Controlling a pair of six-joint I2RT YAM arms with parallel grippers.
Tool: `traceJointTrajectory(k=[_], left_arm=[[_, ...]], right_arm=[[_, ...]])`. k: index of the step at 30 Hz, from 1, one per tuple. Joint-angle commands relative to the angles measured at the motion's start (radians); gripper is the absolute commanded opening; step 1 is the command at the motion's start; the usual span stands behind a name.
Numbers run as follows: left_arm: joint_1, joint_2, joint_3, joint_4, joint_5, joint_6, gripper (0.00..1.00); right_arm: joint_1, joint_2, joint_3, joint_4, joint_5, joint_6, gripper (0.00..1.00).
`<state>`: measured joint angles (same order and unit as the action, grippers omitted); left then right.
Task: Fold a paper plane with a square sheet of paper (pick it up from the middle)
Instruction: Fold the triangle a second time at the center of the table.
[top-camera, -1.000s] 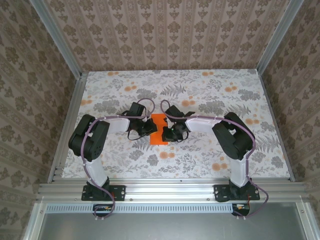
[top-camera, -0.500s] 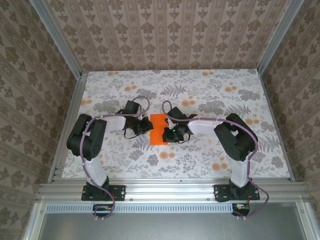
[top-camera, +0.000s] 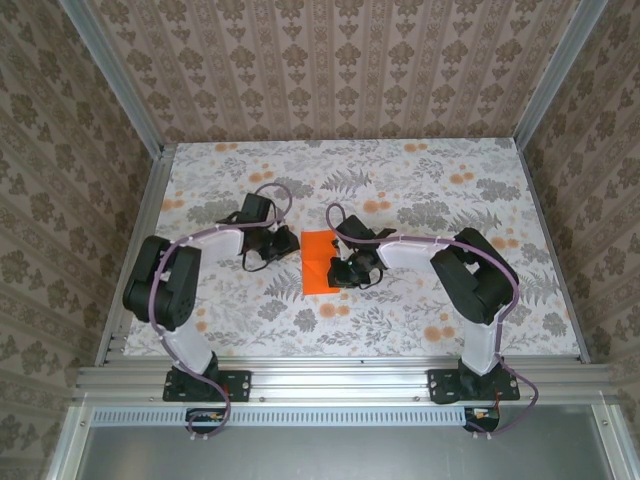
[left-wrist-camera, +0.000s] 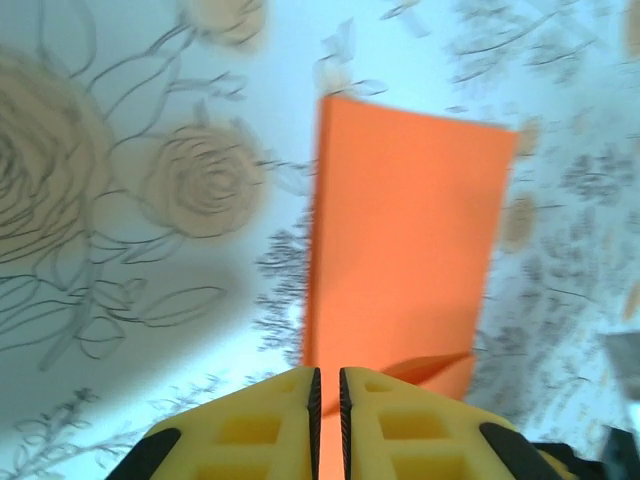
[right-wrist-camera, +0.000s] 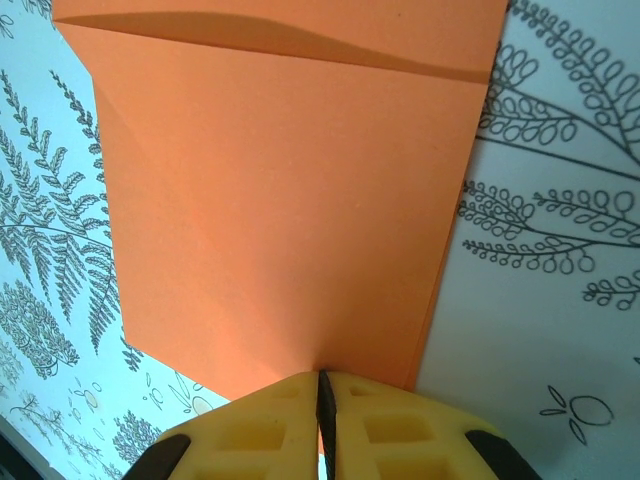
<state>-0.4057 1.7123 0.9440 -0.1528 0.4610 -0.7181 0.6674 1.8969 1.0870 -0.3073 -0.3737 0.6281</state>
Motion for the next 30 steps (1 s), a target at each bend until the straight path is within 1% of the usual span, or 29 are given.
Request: traceJointTrajectory(k=[1,4,6,9,11,19,23,26,30], left_arm=[[-0.023,-0.047,-0.045,0.078,0.059,-0.023,0.16],[-0.060,-0.044,-0.082,0.147,0.092,-0.059,0.16],[-0.100,-0.027,-0.083,0.145,0.085,-0.058,0.15],[-0.120,0.010,-0.080,0.128,0.068,-0.057,0.14],[-0.124,0.030,-0.080,0.118,0.058,-0.061,0.12],[-0.122,0.087,-0.053,0.050,-0.040,-0.041,0.07],[-0.124,0.110,-0.063,0.051,-0.039,-0.042,0.05],[-0.125,0.112,-0.088,0.069,-0.030,-0.049,0.05],[-0.124,0.107,-0.111,0.081,-0.025,-0.060,0.04]], right_arm=[[0.006,0.040,-0.049,-0.200,0.044,-0.004,0.12],[0.006,0.040,-0.047,-0.197,0.041,0.000,0.12],[0.006,0.042,-0.047,-0.193,0.035,0.004,0.12],[0.006,0.042,-0.048,-0.188,0.030,0.007,0.12],[0.005,0.038,-0.048,-0.187,0.027,0.008,0.12],[0.004,-0.011,-0.033,-0.152,-0.010,-0.005,0.12],[0.004,-0.043,0.009,-0.144,-0.020,-0.017,0.12],[0.004,-0.056,0.042,-0.107,-0.032,-0.010,0.13],[0.006,-0.018,0.103,-0.063,-0.046,0.013,0.13]])
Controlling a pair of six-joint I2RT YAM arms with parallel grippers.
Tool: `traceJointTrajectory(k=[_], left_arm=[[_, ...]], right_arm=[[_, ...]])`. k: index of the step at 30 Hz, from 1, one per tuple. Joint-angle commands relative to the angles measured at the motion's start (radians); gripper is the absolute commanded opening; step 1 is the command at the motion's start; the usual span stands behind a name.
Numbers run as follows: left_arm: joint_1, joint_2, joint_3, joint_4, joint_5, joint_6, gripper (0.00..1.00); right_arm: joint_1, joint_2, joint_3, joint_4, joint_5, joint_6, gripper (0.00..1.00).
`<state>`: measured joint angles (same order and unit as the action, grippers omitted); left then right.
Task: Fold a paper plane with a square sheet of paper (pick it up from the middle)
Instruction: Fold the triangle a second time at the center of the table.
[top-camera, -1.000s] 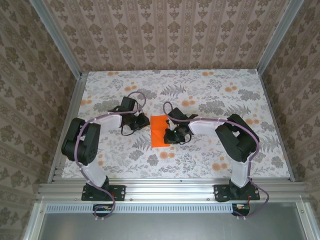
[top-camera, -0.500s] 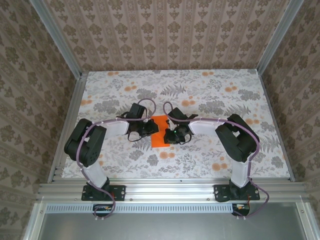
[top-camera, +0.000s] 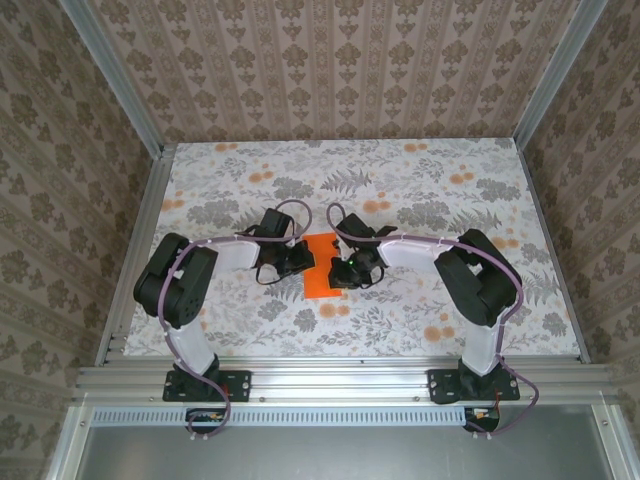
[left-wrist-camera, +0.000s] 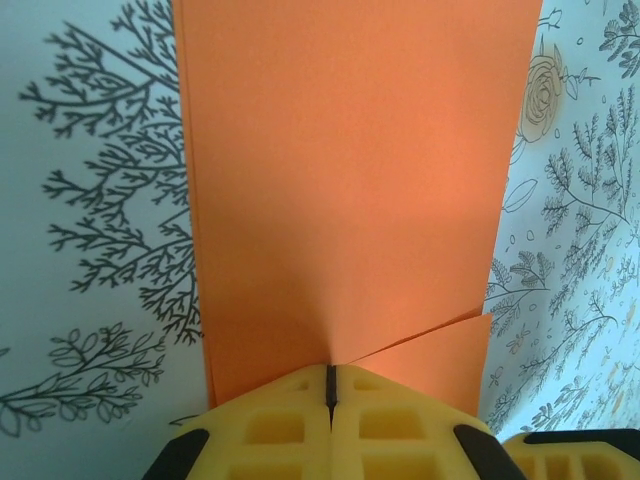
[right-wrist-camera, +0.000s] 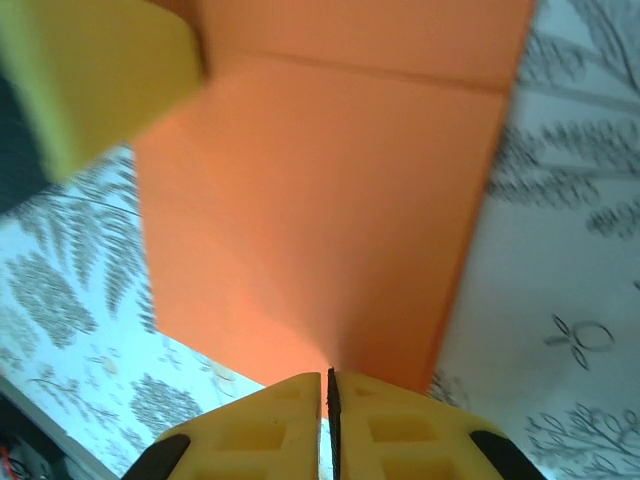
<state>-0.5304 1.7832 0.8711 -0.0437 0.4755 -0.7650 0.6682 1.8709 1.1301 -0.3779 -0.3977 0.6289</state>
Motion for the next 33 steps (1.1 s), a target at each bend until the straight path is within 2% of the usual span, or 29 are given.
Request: traceJointTrajectory(k=[1,10,17,33], left_arm=[[0.000,0.035,-0.041,-0.027,-0.039,-0.015,0.04],[0.001,0.036,-0.057,-0.010,-0.035,-0.027,0.04],[0.003,0.042,-0.063,-0.004,-0.041,-0.032,0.04],[0.024,0.084,-0.085,0.002,-0.058,-0.019,0.04]], right_arm=[[0.005,0.021,0.072,0.017,-0.019,0.017,0.13],[0.009,0.144,0.173,0.003,-0.042,0.022,0.13],[0.010,0.188,0.175,-0.023,-0.032,0.023,0.13],[0.001,0.020,-0.133,-0.041,-0.032,0.009,0.13]])
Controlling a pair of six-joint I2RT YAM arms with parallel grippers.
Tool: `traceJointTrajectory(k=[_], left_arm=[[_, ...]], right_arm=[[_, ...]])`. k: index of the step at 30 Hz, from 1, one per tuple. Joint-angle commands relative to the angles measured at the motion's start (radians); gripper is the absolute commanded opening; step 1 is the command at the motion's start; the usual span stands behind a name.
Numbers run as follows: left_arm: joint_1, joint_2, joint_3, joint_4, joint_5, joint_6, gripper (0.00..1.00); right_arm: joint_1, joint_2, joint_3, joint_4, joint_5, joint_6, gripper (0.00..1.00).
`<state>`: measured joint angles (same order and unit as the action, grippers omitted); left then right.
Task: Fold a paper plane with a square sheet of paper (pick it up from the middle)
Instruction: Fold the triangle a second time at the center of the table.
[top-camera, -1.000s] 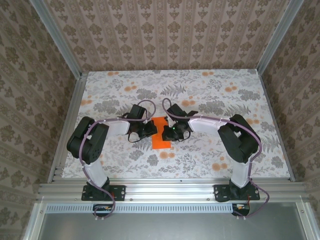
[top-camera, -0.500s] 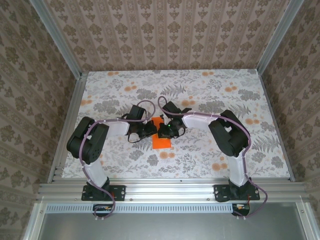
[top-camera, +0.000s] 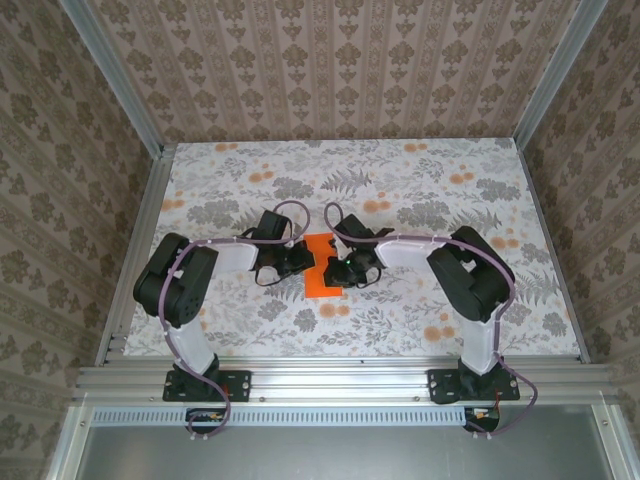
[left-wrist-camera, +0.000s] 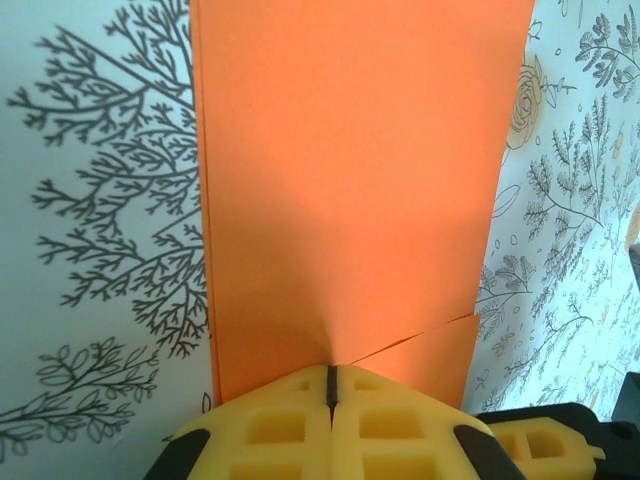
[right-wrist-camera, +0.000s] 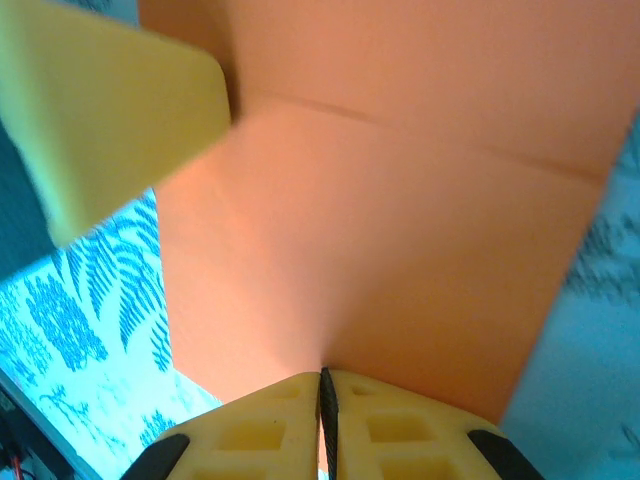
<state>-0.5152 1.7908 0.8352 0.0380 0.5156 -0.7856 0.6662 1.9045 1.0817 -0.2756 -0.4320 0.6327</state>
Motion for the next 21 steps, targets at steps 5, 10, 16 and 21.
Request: traceJointTrajectory(k=[5,10,16,21], left_arm=[[0.012,0.078,-0.058,-0.072,-0.097,0.002,0.04],[0.011,0.050,-0.041,-0.073,-0.079,0.012,0.05],[0.007,-0.043,0.048,-0.085,-0.013,-0.001,0.21],[0.010,-0.125,0.129,-0.131,-0.012,-0.008,0.41]], right_arm=[[-0.002,-0.096,-0.198,-0.117,-0.011,0.032,0.13],[-0.012,-0.211,-0.250,-0.127,0.007,0.035,0.14],[-0.012,-0.313,-0.131,-0.186,0.160,0.008,0.25],[-0.011,-0.229,0.005,-0.194,0.255,-0.036,0.31]])
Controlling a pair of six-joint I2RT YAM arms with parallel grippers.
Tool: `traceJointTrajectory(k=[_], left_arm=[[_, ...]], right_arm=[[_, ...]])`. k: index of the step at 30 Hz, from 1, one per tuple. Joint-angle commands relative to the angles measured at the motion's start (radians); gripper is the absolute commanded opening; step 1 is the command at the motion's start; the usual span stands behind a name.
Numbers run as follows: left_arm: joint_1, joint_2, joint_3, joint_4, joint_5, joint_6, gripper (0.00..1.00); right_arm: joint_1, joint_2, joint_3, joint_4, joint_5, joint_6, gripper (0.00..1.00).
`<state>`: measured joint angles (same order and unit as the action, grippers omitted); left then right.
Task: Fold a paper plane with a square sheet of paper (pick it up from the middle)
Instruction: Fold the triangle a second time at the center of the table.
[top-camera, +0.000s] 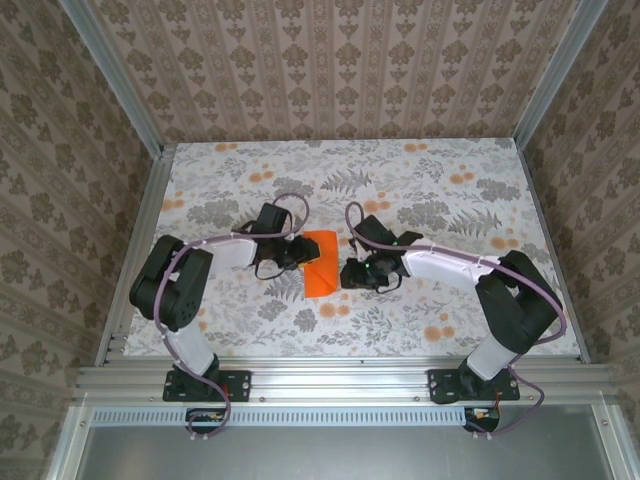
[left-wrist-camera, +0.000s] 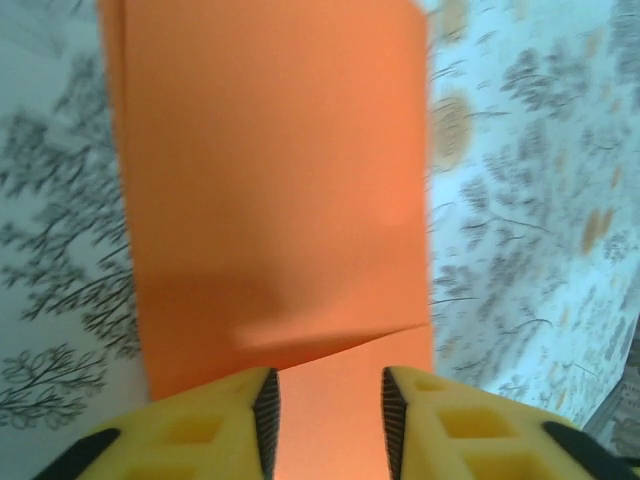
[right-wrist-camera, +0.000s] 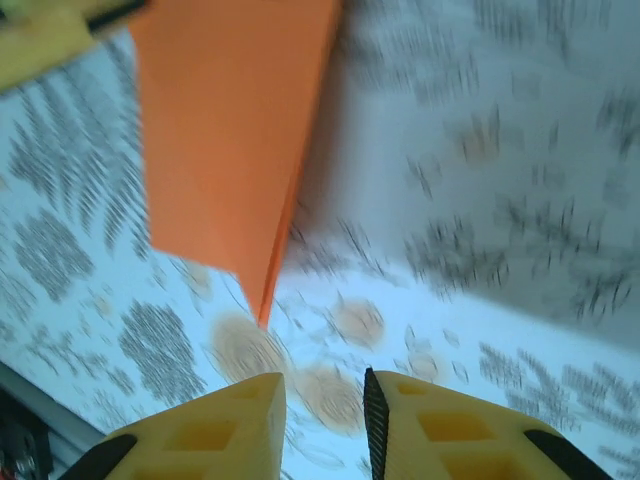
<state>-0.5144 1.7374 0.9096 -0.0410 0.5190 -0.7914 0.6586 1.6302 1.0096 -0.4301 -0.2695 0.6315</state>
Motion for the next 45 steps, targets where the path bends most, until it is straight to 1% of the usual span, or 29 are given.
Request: traceJointTrajectory(k=[1,5,8,10,14,19,22,28,33,38,45], left_arm=[[0.011,-0.085,0.053,-0.056,-0.021,-0.007,0.43],[0.020,-0.137,0.010,-0.073,-0.054,-0.030,0.50],[0.028,-0.181,-0.052,-0.055,-0.070,-0.064,0.51],[0.029,-0.198,-0.087,-0.033,-0.063,-0.086,0.51],[0.027,-0.210,-0.149,0.017,-0.050,-0.140,0.50],[0.021,-0.190,-0.184,0.066,-0.021,-0.174,0.46],[0.008,-0.173,-0.188,0.093,-0.008,-0.189,0.45],[-0.010,-0.135,-0.188,0.130,-0.003,-0.210,0.45],[-0.021,-0.101,-0.181,0.142,0.005,-0.216,0.47],[-0.033,-0.071,-0.174,0.146,0.006,-0.229,0.50],[-0.044,-0.052,-0.163,0.131,-0.003,-0.240,0.50]], right_arm=[[-0.004,0.068,0.102,-0.040,0.098,-0.044,0.32],[-0.004,0.162,0.201,-0.046,0.105,-0.063,0.34],[-0.004,0.210,0.249,-0.051,0.098,-0.078,0.34],[-0.004,0.241,0.276,-0.062,0.089,-0.088,0.33],[-0.004,0.291,0.301,-0.073,0.079,-0.095,0.27],[-0.009,0.321,0.301,-0.076,0.101,-0.093,0.22],[-0.014,0.333,0.291,-0.064,0.103,-0.086,0.22],[-0.029,0.352,0.259,-0.010,0.054,-0.048,0.22],[-0.039,0.353,0.233,0.015,0.029,-0.018,0.23],[-0.042,0.359,0.231,0.001,0.036,0.000,0.21],[-0.043,0.374,0.231,-0.032,0.070,0.035,0.18]])
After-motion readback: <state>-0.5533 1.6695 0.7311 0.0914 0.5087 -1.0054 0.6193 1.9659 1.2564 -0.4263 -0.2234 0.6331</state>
